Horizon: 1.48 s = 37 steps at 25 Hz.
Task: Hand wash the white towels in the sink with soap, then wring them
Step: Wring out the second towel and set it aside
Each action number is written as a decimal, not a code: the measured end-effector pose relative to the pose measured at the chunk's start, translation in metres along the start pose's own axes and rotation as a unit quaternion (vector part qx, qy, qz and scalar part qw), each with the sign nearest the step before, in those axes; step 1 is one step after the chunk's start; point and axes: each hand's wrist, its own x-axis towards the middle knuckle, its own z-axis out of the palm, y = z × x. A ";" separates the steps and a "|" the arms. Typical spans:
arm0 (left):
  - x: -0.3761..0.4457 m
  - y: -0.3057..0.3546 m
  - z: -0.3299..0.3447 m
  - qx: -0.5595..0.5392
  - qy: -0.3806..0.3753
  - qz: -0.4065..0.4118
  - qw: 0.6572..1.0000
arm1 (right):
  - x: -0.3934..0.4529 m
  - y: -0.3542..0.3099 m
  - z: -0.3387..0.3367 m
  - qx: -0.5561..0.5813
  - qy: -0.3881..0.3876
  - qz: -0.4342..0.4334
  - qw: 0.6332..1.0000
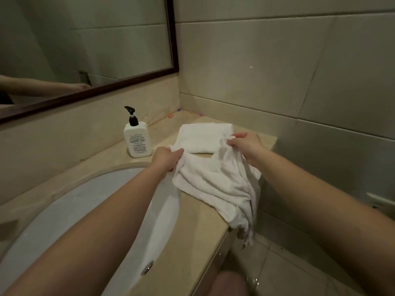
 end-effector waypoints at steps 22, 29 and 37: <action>-0.027 -0.037 -0.009 -0.169 -0.080 -0.032 0.982 | -0.021 0.017 -0.022 0.071 -0.062 0.164 0.982; -0.032 -0.007 0.008 -0.178 -0.012 0.051 0.983 | -0.030 0.001 -0.057 0.160 0.034 0.082 0.983; -0.049 0.085 0.030 -0.217 -0.039 0.112 0.969 | -0.064 -0.044 -0.147 0.196 0.096 -0.018 0.976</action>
